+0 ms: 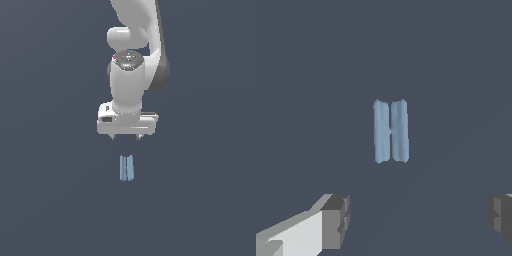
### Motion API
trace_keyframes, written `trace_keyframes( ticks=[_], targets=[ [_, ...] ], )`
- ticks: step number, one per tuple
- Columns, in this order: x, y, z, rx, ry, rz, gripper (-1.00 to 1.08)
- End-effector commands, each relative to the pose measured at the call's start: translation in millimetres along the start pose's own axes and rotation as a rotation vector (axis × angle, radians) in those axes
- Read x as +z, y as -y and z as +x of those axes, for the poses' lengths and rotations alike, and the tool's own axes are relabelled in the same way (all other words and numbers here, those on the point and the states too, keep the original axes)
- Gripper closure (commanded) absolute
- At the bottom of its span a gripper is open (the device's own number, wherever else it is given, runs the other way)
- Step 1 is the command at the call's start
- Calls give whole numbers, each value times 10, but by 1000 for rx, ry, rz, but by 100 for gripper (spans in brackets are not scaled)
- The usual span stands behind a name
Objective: Pick up the object and move it to a goal position.
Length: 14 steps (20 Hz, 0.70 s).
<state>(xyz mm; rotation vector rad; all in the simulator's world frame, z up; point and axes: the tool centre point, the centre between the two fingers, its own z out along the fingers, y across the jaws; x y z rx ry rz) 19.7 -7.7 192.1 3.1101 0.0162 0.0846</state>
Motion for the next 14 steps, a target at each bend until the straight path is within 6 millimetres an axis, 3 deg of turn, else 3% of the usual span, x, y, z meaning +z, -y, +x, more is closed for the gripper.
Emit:
trace_keyframes(
  ticks=[1,9,14],
  targets=[
    [0,0,0,0,0,0,-92],
    [8,283,-33,-59,24,14,-92],
    [18,282,-28,-59,24,14,-92]
  ],
)
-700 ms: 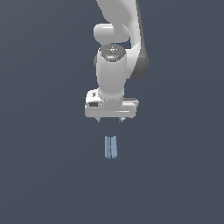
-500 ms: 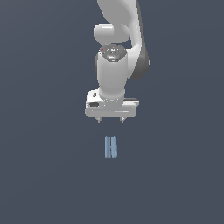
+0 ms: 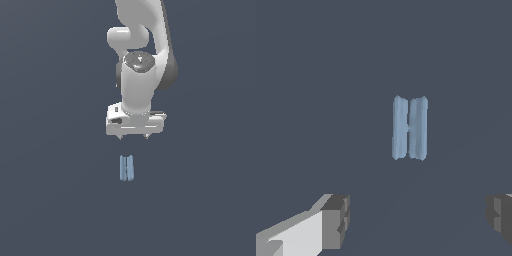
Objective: Pick up the object and move it to a goal position.
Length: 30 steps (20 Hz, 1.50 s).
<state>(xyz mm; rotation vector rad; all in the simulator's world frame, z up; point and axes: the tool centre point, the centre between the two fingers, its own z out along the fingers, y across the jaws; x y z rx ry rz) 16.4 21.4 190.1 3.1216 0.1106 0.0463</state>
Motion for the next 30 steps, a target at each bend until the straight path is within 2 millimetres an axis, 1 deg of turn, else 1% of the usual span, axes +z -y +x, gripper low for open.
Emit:
trace_keyframes(
  ticks=[1,5,9,12,17,22,26,30],
  targets=[
    [20,-11,9,1,1,0,-92],
    [108,-28,59,3,4,2,-92],
    [263,-65,141,7,7,4,-92],
    [428,-103,218,11,11,7,-92],
    [780,-182,353,20,19,12,-92],
    [1060,-242,435,26,25,16,-92],
    [1200,-272,469,30,28,17,-92],
    [1260,-285,481,31,29,18,-92]
  ],
)
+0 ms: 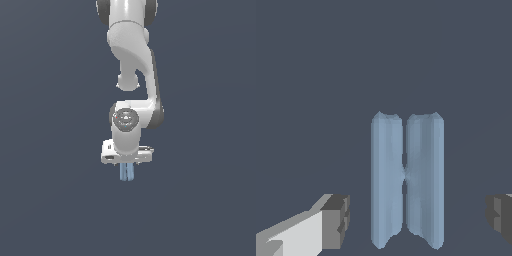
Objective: Pick up the object and move it to a goal position.
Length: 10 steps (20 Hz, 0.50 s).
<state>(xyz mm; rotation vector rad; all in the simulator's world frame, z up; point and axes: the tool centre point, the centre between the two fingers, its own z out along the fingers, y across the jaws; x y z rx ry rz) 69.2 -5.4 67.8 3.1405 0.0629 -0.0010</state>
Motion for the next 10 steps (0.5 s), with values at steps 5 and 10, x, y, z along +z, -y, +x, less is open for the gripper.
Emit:
trace_keyframes(
  ticks=[5,10],
  targets=[
    [46,-3,3,0,0,0,-92],
    [248,-3,-1,0,0,0,-92]
  ],
)
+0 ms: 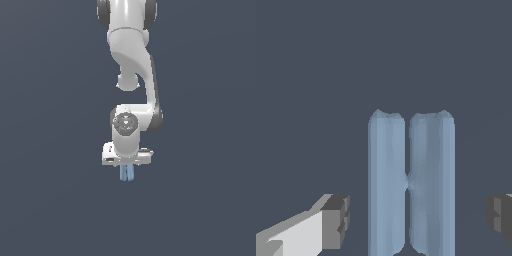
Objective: Pick up the object and move it to a goal position.
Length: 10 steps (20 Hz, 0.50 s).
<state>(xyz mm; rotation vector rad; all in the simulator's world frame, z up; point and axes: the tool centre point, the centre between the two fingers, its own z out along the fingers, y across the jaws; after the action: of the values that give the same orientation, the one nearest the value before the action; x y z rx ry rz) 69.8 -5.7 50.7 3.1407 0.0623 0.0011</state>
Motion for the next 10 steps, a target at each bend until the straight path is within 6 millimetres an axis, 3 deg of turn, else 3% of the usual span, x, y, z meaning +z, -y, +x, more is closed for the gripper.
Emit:
trace_keyframes(
  ticks=[1,5,10],
  targets=[
    [137,0,-8,0,1,0,-92],
    [311,0,-10,0,1,0,-92],
    [349,-1,4,0,1,0,-92]
  ],
)
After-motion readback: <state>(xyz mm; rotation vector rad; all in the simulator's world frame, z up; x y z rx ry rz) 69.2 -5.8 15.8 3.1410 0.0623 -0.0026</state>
